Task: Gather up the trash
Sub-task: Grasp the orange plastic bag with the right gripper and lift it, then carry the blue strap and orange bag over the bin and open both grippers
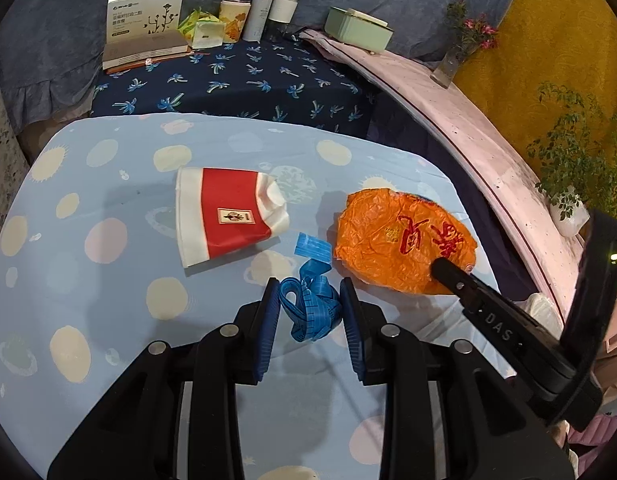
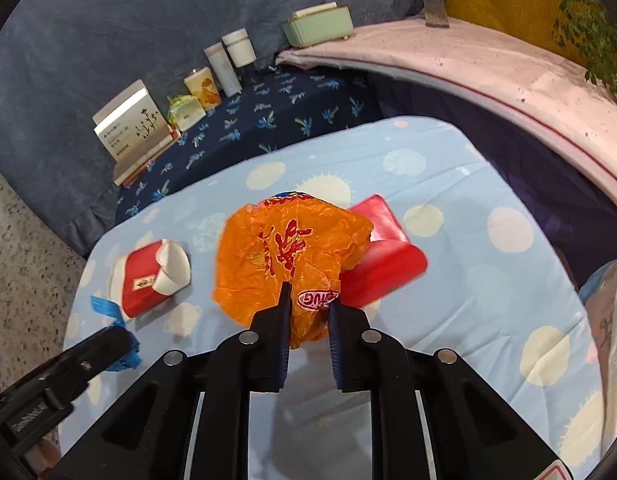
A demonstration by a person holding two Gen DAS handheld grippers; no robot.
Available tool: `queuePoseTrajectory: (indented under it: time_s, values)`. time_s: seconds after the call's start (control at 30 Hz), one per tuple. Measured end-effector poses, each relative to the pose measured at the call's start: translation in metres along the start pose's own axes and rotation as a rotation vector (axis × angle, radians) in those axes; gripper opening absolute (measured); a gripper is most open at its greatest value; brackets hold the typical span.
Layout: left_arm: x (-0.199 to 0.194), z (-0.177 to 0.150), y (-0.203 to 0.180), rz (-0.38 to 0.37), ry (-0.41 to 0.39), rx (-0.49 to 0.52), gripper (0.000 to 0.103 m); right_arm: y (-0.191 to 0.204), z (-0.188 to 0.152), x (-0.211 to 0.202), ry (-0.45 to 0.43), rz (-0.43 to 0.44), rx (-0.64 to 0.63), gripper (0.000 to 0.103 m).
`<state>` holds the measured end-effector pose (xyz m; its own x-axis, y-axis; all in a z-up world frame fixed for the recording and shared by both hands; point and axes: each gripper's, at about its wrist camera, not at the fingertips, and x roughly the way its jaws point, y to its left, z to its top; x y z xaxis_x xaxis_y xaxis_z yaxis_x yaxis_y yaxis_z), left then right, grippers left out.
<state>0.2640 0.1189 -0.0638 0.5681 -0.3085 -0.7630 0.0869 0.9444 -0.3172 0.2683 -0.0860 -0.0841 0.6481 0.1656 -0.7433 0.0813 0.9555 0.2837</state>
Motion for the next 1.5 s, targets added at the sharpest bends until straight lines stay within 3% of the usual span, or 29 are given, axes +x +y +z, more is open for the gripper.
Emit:
queuePoseTrajectory:
  time_s: [0.4,0.83,1.17,1.5]
  values:
    - [-0.044,0.000,-0.072,-0.063,-0.066,0.098,0.029,-0.022,0.027,-0.116,-0.201,0.004,0.012,0.015]
    - [-0.095,-0.019,-0.196,-0.189,-0.127,0.268,0.029,-0.092,0.033,-0.238,-0.396,-0.065,0.080,0.015]
    - [-0.105,-0.052,-0.276,-0.254,-0.117,0.397,0.029,-0.157,0.016,-0.290,-0.464,-0.141,0.170,0.015]
    - [-0.103,-0.079,-0.339,-0.317,-0.090,0.490,0.029,-0.216,-0.005,-0.317,-0.490,-0.203,0.253,0.015]
